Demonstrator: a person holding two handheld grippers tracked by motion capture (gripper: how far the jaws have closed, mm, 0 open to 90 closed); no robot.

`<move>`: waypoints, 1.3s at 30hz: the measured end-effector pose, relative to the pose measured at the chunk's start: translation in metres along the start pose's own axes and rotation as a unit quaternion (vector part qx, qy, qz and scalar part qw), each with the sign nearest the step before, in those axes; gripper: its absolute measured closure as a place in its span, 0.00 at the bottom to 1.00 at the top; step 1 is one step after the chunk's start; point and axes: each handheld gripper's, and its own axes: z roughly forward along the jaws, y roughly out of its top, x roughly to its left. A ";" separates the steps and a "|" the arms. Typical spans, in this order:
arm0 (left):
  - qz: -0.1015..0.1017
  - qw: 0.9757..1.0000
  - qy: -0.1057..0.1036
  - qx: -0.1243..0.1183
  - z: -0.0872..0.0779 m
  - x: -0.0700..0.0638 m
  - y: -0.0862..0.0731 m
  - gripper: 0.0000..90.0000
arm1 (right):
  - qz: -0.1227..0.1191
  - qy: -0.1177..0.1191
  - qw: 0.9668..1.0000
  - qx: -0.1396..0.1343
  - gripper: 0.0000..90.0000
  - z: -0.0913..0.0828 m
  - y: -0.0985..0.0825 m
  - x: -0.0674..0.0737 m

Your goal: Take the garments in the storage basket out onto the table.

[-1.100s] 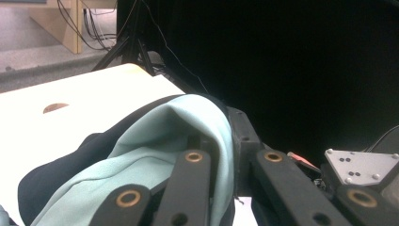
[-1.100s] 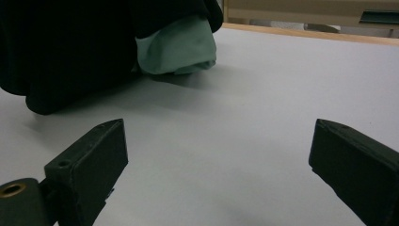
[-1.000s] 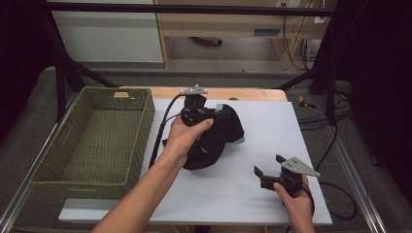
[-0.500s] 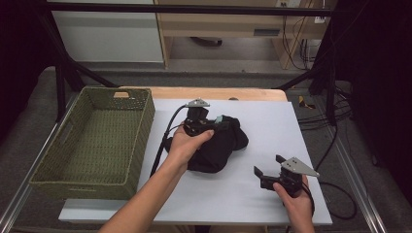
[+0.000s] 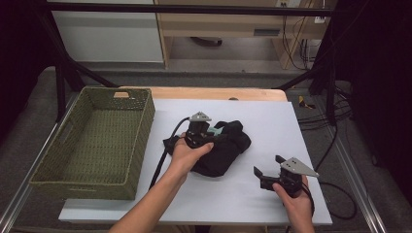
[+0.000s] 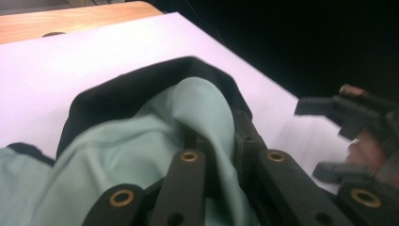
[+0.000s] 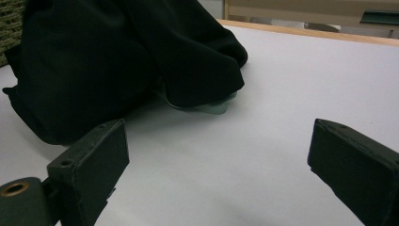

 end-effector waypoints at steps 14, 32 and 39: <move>0.055 0.994 0.041 -0.090 -0.042 -0.020 -0.028 0.25 | 0.005 0.004 1.000 0.030 0.07 -0.001 0.001 0.001; 0.030 0.993 0.077 -0.085 -0.089 0.000 -0.078 0.12 | -0.008 0.024 0.997 0.069 0.08 0.012 0.011 0.026; 0.049 0.990 0.098 -0.087 -0.104 -0.011 -0.089 0.12 | -0.039 0.047 0.995 0.074 0.09 0.023 0.037 0.051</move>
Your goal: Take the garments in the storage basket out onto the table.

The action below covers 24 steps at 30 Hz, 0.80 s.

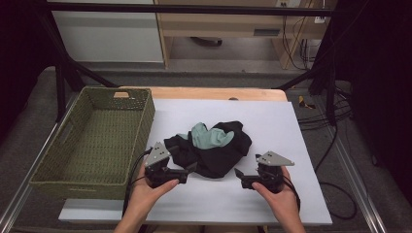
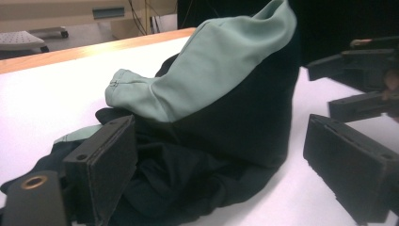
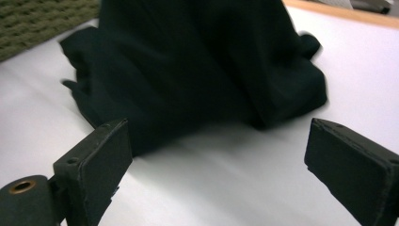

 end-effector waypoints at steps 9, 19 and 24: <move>-0.006 1.000 0.014 0.011 -0.006 -0.003 -0.021 0.13 | -0.023 0.008 1.000 -0.013 0.10 0.006 0.037 0.011; -0.019 0.999 0.022 0.014 -0.003 0.007 -0.030 0.14 | -0.052 0.017 0.998 -0.018 0.35 0.022 0.075 0.012; -0.016 0.999 0.028 0.022 -0.002 0.008 -0.033 0.15 | -0.070 0.013 0.997 0.000 0.82 0.027 0.081 0.011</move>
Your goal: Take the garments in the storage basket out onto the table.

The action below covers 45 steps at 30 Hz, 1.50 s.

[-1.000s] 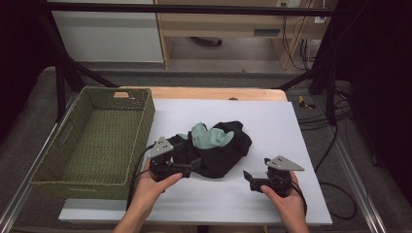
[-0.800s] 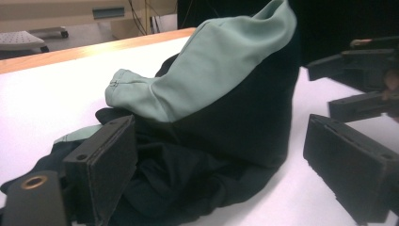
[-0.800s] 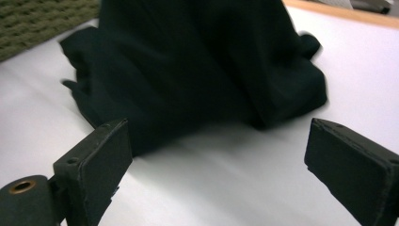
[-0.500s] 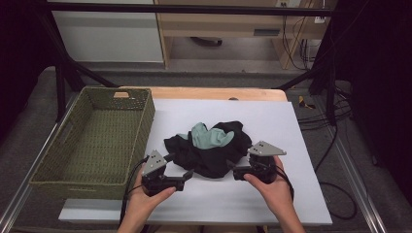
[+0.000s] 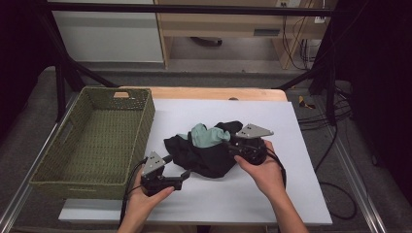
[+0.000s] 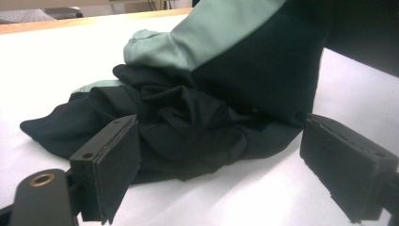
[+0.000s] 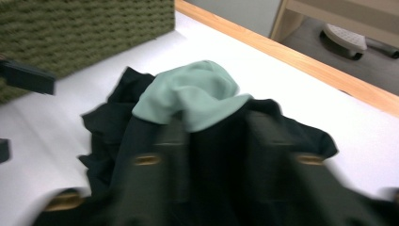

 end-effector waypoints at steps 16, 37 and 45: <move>0.001 1.000 0.003 0.004 0.005 0.000 -0.003 0.16 | 0.086 -0.094 0.992 -0.013 0.91 -0.059 -0.021 -0.054; 0.000 1.000 0.018 0.005 0.003 0.006 -0.007 0.17 | 0.126 -0.081 0.988 0.030 0.90 -0.061 -0.114 -0.042; 0.001 1.000 0.018 0.010 0.006 0.005 -0.009 0.17 | 0.139 -0.076 0.987 0.038 0.91 -0.067 -0.134 -0.033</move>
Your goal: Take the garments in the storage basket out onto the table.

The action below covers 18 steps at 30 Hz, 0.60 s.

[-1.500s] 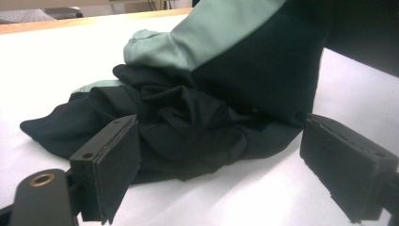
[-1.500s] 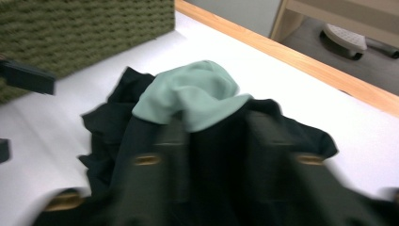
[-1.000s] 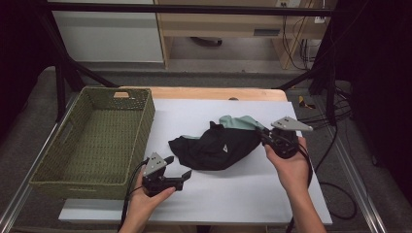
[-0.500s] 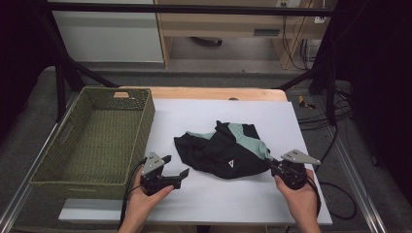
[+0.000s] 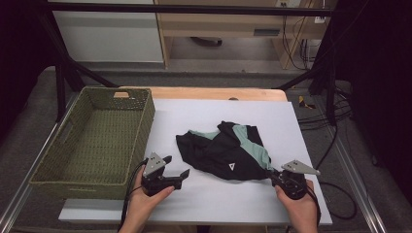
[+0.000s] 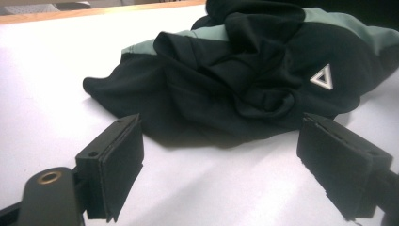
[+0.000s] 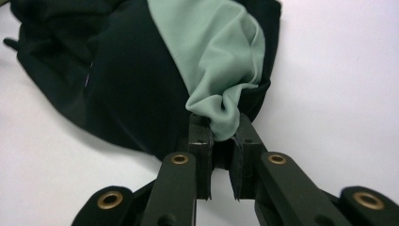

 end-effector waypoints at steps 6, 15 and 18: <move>0.002 1.000 0.002 0.000 0.001 0.000 -0.001 0.17 | 0.005 0.010 1.000 -0.002 0.91 -0.010 -0.012 0.009; 0.000 1.000 0.004 -0.004 -0.001 0.002 -0.001 0.17 | -0.008 0.018 1.000 -0.003 0.87 -0.015 -0.017 0.027; 0.001 1.000 0.006 -0.003 -0.001 0.002 -0.001 0.16 | -0.010 0.016 1.000 -0.006 0.72 -0.015 -0.013 0.024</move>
